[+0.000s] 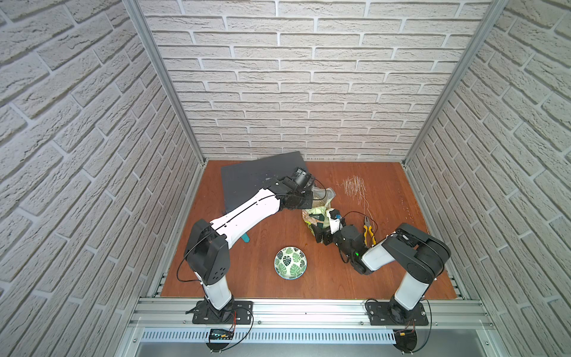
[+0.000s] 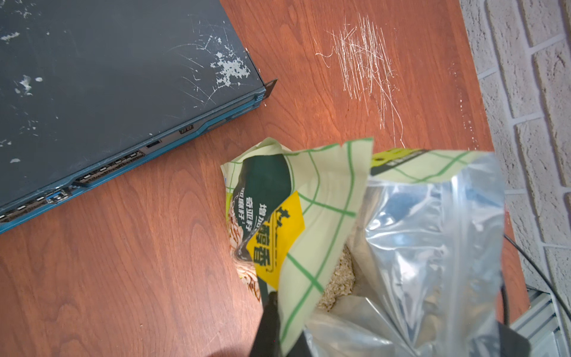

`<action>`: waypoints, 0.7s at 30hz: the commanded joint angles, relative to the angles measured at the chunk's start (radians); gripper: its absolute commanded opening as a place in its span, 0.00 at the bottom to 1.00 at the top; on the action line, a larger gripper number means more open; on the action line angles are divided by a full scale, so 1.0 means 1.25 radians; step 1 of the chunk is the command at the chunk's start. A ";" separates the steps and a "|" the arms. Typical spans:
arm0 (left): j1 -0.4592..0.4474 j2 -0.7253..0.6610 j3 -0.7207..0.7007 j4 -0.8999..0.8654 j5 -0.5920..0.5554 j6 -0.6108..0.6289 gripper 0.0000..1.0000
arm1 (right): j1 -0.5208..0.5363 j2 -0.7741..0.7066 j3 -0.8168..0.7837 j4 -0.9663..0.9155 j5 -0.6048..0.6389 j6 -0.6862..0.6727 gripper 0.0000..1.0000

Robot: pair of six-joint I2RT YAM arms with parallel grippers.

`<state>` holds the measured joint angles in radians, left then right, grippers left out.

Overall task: Pour the oats into the breakfast bowl
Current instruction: Pick up the oats bag from the center of the board.

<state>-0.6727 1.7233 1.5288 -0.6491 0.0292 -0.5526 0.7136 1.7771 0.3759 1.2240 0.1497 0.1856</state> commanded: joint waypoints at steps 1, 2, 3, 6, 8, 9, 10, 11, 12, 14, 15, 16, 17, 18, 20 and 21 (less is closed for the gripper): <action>-0.008 0.008 -0.016 0.001 0.021 -0.009 0.00 | -0.004 0.034 0.025 0.028 -0.006 0.032 0.99; -0.007 0.008 -0.016 0.002 0.020 -0.011 0.00 | -0.003 0.045 0.029 0.027 -0.009 0.033 0.99; -0.008 0.007 -0.018 0.004 0.019 -0.012 0.00 | -0.004 0.056 0.030 0.027 -0.010 0.036 0.99; -0.008 0.002 -0.023 0.007 0.001 -0.019 0.00 | -0.004 0.092 0.036 0.018 -0.012 0.036 0.99; -0.007 -0.005 -0.030 0.006 -0.016 -0.023 0.00 | -0.004 0.108 0.038 0.005 -0.016 0.037 0.97; -0.007 -0.008 -0.033 0.005 -0.025 -0.027 0.00 | -0.004 0.115 0.039 -0.002 -0.019 0.038 0.94; -0.006 -0.011 -0.037 0.004 -0.032 -0.032 0.00 | -0.004 0.122 0.039 -0.009 -0.024 0.038 0.91; -0.004 -0.015 -0.041 0.004 -0.039 -0.035 0.00 | -0.004 0.130 0.040 -0.019 -0.028 0.039 0.88; -0.002 -0.020 -0.047 0.005 -0.047 -0.040 0.00 | -0.004 0.135 0.040 -0.025 -0.030 0.042 0.84; 0.001 -0.033 -0.059 0.006 -0.067 -0.049 0.00 | -0.004 0.152 0.040 -0.031 -0.033 0.043 0.74; 0.004 -0.040 -0.063 0.004 -0.081 -0.054 0.00 | -0.004 0.156 0.038 -0.032 -0.032 0.045 0.68; 0.006 -0.050 -0.070 0.002 -0.095 -0.057 0.00 | -0.005 0.156 0.036 -0.033 -0.029 0.043 0.62; 0.009 -0.059 -0.075 0.000 -0.109 -0.061 0.00 | -0.007 0.155 0.035 -0.038 -0.022 0.042 0.56; 0.010 -0.068 -0.083 -0.001 -0.123 -0.064 0.00 | -0.008 0.150 0.034 -0.047 -0.017 0.038 0.50; 0.015 -0.087 -0.097 0.000 -0.141 -0.069 0.00 | -0.013 0.142 0.034 -0.064 -0.016 0.031 0.39; 0.017 -0.095 -0.103 -0.001 -0.146 -0.071 0.00 | -0.016 0.138 0.034 -0.068 -0.017 0.028 0.34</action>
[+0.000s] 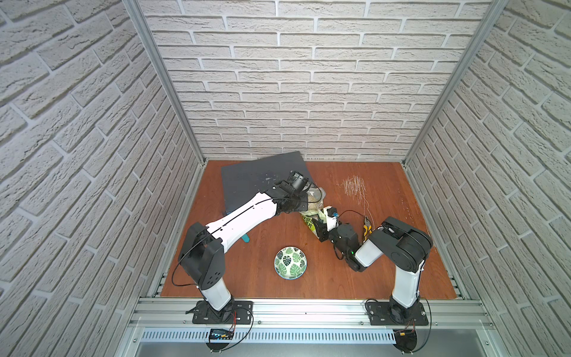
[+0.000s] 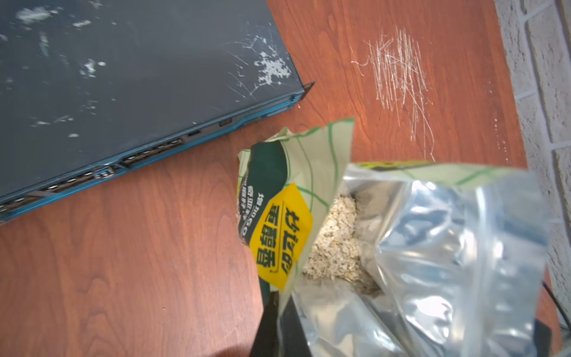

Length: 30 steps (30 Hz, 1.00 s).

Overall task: Pour the oats into the breakfast bowl
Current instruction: Pick up the oats bag from the center of the board.

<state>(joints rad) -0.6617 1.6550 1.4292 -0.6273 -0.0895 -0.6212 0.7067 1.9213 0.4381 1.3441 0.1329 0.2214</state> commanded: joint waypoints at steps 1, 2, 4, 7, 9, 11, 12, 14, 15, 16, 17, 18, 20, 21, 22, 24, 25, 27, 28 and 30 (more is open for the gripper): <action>0.011 -0.048 -0.028 -0.019 -0.054 -0.017 0.00 | -0.012 0.019 -0.016 -0.169 -0.003 -0.004 0.30; 0.012 -0.055 -0.031 -0.020 -0.054 -0.017 0.00 | -0.016 0.014 -0.016 -0.173 -0.002 -0.008 0.25; 0.013 -0.064 -0.034 -0.026 -0.056 -0.018 0.00 | -0.021 0.001 -0.015 -0.182 0.001 -0.019 0.16; 0.013 -0.078 -0.042 -0.036 -0.060 -0.021 0.00 | -0.027 -0.035 -0.015 -0.199 0.017 -0.036 0.04; 0.013 -0.092 -0.051 -0.040 -0.070 -0.022 0.00 | -0.032 -0.066 -0.013 -0.210 0.029 -0.049 0.03; 0.014 -0.105 -0.060 -0.042 -0.080 -0.023 0.00 | -0.037 -0.096 -0.010 -0.218 0.039 -0.065 0.03; 0.015 -0.110 -0.066 -0.038 -0.080 -0.021 0.00 | -0.038 -0.109 -0.009 -0.223 0.041 -0.076 0.03; 0.016 -0.122 -0.074 -0.029 -0.074 -0.017 0.00 | -0.038 -0.147 -0.001 -0.243 0.040 -0.102 0.03; 0.016 -0.125 -0.077 -0.021 -0.068 -0.016 0.00 | -0.037 -0.165 0.008 -0.258 0.035 -0.116 0.03; 0.017 -0.128 -0.080 -0.014 -0.061 -0.014 0.04 | -0.036 -0.186 0.016 -0.280 0.032 -0.134 0.03; 0.018 -0.132 -0.082 -0.010 -0.054 -0.015 0.08 | -0.035 -0.203 0.023 -0.299 0.031 -0.157 0.03; 0.022 -0.136 -0.086 -0.003 -0.050 -0.015 0.12 | -0.034 -0.221 0.030 -0.315 0.031 -0.181 0.03; 0.035 -0.152 -0.098 0.015 -0.032 -0.017 0.22 | -0.033 -0.262 0.039 -0.345 0.035 -0.231 0.03; 0.042 -0.163 -0.106 0.023 -0.018 -0.018 0.26 | -0.032 -0.279 0.041 -0.357 0.037 -0.253 0.03; 0.051 -0.176 -0.114 0.038 0.001 -0.018 0.32 | -0.032 -0.296 0.043 -0.372 0.038 -0.268 0.03; 0.070 -0.211 -0.133 0.064 0.035 -0.020 0.43 | -0.033 -0.339 0.045 -0.402 0.039 -0.297 0.03; 0.079 -0.230 -0.142 0.077 0.050 -0.019 0.47 | -0.032 -0.360 0.045 -0.415 0.042 -0.310 0.03; 0.098 -0.271 -0.164 0.095 0.064 -0.020 0.54 | -0.028 -0.406 0.047 -0.446 0.046 -0.338 0.03; 0.108 -0.291 -0.178 0.097 0.070 -0.022 0.57 | -0.023 -0.430 0.050 -0.478 0.054 -0.356 0.03; 0.146 -0.323 -0.211 0.092 0.102 -0.041 0.62 | -0.013 -0.480 0.054 -0.530 0.074 -0.389 0.03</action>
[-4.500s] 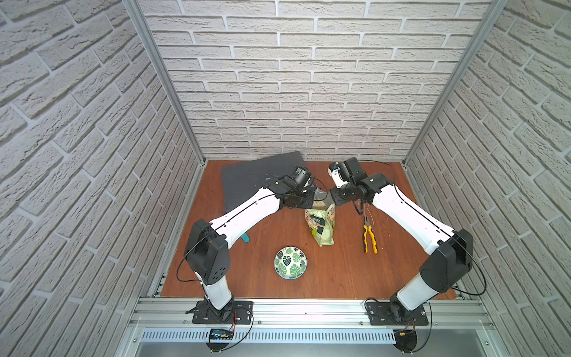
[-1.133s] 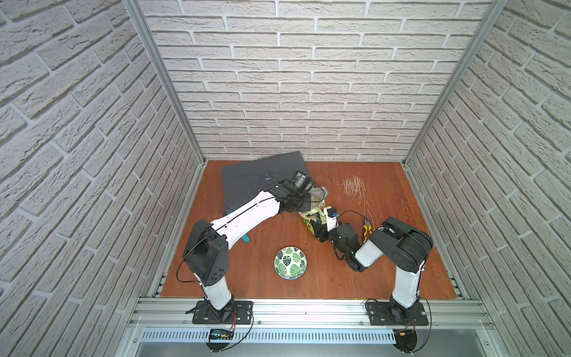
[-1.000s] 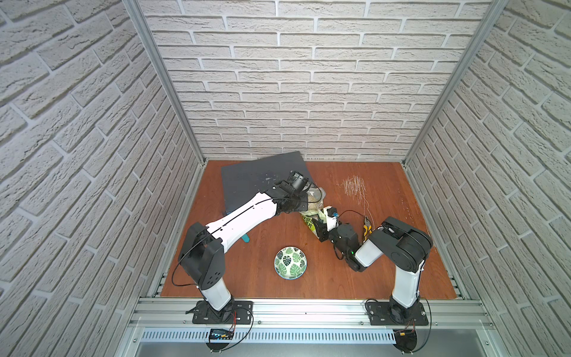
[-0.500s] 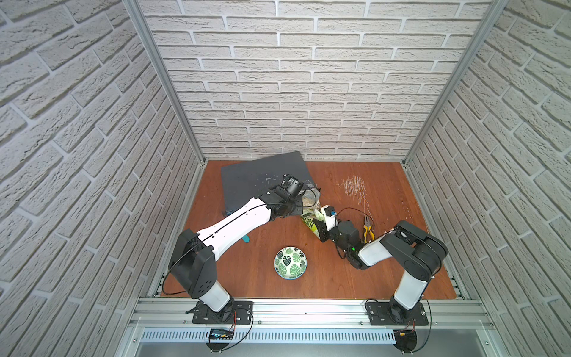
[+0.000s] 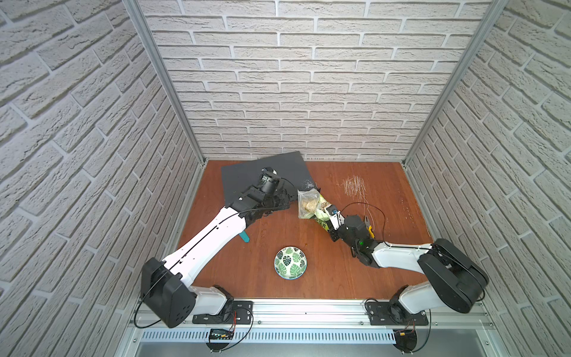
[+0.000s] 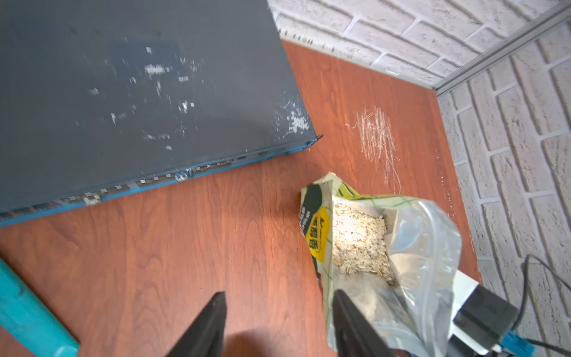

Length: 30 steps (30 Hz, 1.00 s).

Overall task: Pour the oats into the breakfast bowl
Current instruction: Pick up the oats bag from the center of the board, then pour the oats into the bowl.

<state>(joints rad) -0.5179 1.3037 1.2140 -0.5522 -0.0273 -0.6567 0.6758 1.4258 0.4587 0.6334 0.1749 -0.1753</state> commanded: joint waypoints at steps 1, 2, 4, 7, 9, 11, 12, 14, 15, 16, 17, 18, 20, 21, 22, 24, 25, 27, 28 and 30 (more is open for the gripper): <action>0.053 -0.053 -0.059 0.030 0.077 -0.023 0.64 | 0.014 -0.110 0.037 0.016 0.047 -0.086 0.03; 0.068 -0.065 -0.080 0.030 0.097 -0.031 0.65 | 0.014 -0.137 0.033 -0.002 0.049 -0.097 0.03; 0.084 -0.092 -0.126 0.029 0.107 -0.044 0.66 | 0.019 -0.188 0.028 -0.041 0.052 -0.120 0.03; 0.105 -0.113 -0.185 0.025 0.117 -0.063 0.67 | 0.050 -0.262 0.035 -0.137 0.085 -0.193 0.04; 0.117 -0.119 -0.221 0.024 0.116 -0.075 0.68 | 0.080 -0.311 0.039 -0.187 0.119 -0.237 0.04; 0.134 -0.125 -0.254 0.032 0.109 -0.088 0.68 | 0.105 -0.351 0.043 -0.240 0.145 -0.280 0.04; 0.143 -0.128 -0.271 0.042 0.107 -0.093 0.68 | 0.125 -0.364 0.047 -0.258 0.163 -0.305 0.04; 0.166 -0.133 -0.300 0.059 0.095 -0.109 0.69 | 0.165 -0.375 0.059 -0.293 0.207 -0.344 0.04; 0.176 -0.135 -0.313 0.073 0.092 -0.115 0.69 | 0.189 -0.372 0.069 -0.309 0.242 -0.366 0.04; 0.185 -0.137 -0.325 0.084 0.093 -0.123 0.69 | 0.215 -0.367 0.077 -0.318 0.281 -0.386 0.04; 0.196 -0.138 -0.336 0.099 0.111 -0.126 0.69 | 0.238 -0.362 0.084 -0.324 0.313 -0.405 0.04; 0.200 -0.138 -0.343 0.118 0.138 -0.127 0.69 | 0.257 -0.358 0.089 -0.324 0.336 -0.418 0.03; 0.203 -0.138 -0.349 0.134 0.187 -0.121 0.68 | 0.278 -0.357 0.092 -0.318 0.348 -0.425 0.03; 0.201 -0.138 -0.350 0.126 0.205 -0.115 0.67 | 0.286 -0.356 0.092 -0.314 0.350 -0.427 0.04; 0.198 -0.138 -0.352 0.113 0.214 -0.106 0.67 | 0.294 -0.353 0.092 -0.307 0.356 -0.435 0.04; 0.197 -0.147 -0.361 0.083 0.215 -0.094 0.67 | 0.319 -0.336 0.088 -0.287 0.384 -0.470 0.04; 0.197 -0.155 -0.374 0.070 0.209 -0.093 0.67 | 0.339 -0.319 0.084 -0.273 0.413 -0.503 0.03; 0.198 -0.162 -0.390 0.060 0.202 -0.096 0.67 | 0.360 -0.296 0.079 -0.249 0.446 -0.543 0.04; 0.199 -0.161 -0.396 0.061 0.200 -0.099 0.67 | 0.368 -0.287 0.080 -0.241 0.459 -0.555 0.03; 0.199 -0.156 -0.404 0.066 0.191 -0.107 0.67 | 0.378 -0.276 0.082 -0.227 0.469 -0.572 0.04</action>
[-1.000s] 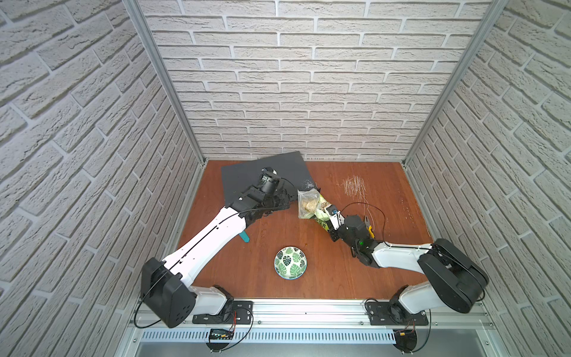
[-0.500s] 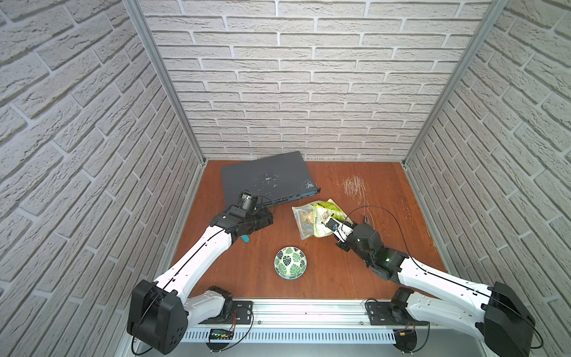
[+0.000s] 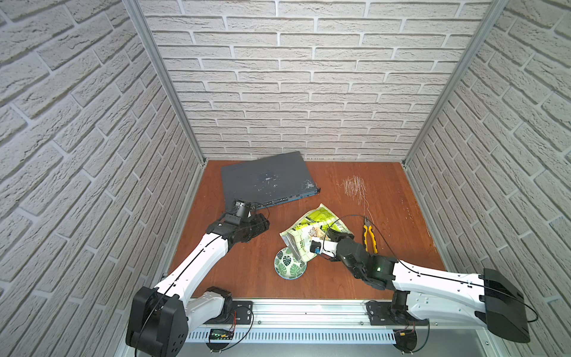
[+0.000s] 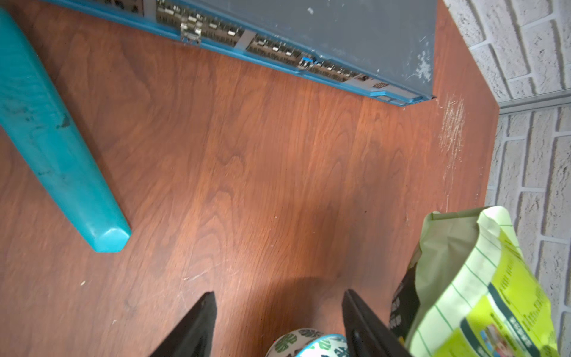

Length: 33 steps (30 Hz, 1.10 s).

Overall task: Pour the oats into the breakfast bowl
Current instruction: Pour the oats into the bowl.

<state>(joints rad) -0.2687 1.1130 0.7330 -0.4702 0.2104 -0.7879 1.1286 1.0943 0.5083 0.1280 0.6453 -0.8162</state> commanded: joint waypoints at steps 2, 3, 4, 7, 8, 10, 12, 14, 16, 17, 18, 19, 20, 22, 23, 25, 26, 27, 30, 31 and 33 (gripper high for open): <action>0.000 0.004 -0.025 0.010 -0.003 -0.008 0.67 | 0.023 -0.005 0.043 0.192 0.103 -0.074 0.03; 0.000 0.011 -0.026 0.015 -0.007 -0.010 0.67 | 0.028 0.001 0.044 0.201 0.110 -0.086 0.03; 0.000 0.017 -0.027 0.018 -0.012 -0.009 0.67 | 0.033 0.005 0.043 0.216 0.118 -0.099 0.03; 0.001 0.038 -0.027 0.029 -0.030 -0.011 0.68 | 0.045 0.023 0.036 0.251 0.131 -0.128 0.04; 0.001 0.045 -0.027 0.034 -0.038 -0.015 0.69 | 0.048 0.029 0.033 0.262 0.134 -0.137 0.04; 0.001 0.052 -0.032 0.050 -0.054 -0.024 0.70 | 0.056 0.046 0.028 0.285 0.143 -0.165 0.04; 0.000 0.054 -0.035 0.067 -0.075 -0.036 0.73 | 0.062 0.058 0.020 0.309 0.150 -0.194 0.04; 0.002 0.057 -0.033 0.079 -0.097 -0.046 0.76 | 0.067 0.068 0.016 0.335 0.154 -0.212 0.04; 0.003 0.057 -0.031 0.088 -0.116 -0.055 0.78 | 0.073 0.077 0.012 0.361 0.159 -0.232 0.04; 0.003 0.056 -0.030 0.089 -0.124 -0.056 0.79 | 0.077 0.082 0.011 0.375 0.160 -0.244 0.04; 0.003 0.055 -0.029 0.090 -0.132 -0.057 0.80 | 0.081 0.087 0.008 0.392 0.163 -0.257 0.04; 0.003 0.055 -0.027 0.090 -0.139 -0.057 0.80 | 0.084 0.092 0.005 0.412 0.164 -0.274 0.04; 0.003 0.052 -0.027 0.089 -0.144 -0.057 0.81 | 0.086 0.096 0.000 0.427 0.166 -0.291 0.03; 0.003 0.048 -0.027 0.089 -0.155 -0.059 0.81 | 0.089 0.103 -0.007 0.446 0.171 -0.318 0.03; 0.003 0.045 -0.028 0.086 -0.160 -0.059 0.81 | 0.090 0.106 -0.009 0.449 0.171 -0.324 0.04; 0.003 0.040 -0.029 0.083 -0.166 -0.059 0.82 | 0.093 0.114 -0.012 0.463 0.181 -0.339 0.03; 0.004 0.039 -0.029 0.081 -0.168 -0.058 0.82 | 0.095 0.119 -0.013 0.476 0.186 -0.348 0.04; 0.004 0.038 -0.029 0.079 -0.169 -0.057 0.82 | 0.096 0.121 -0.016 0.487 0.192 -0.359 0.04; 0.004 0.035 -0.028 0.074 -0.170 -0.055 0.82 | 0.102 0.128 -0.020 0.508 0.200 -0.385 0.04; 0.004 0.034 -0.028 0.072 -0.171 -0.054 0.82 | 0.103 0.129 -0.019 0.510 0.202 -0.391 0.03; 0.004 0.035 -0.029 0.072 -0.172 -0.054 0.82 | 0.105 0.126 -0.020 0.510 0.202 -0.397 0.03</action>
<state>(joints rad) -0.2684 1.1728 0.7013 -0.3882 0.0170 -0.8581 1.2469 1.2781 0.4713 0.5400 0.8261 -1.2770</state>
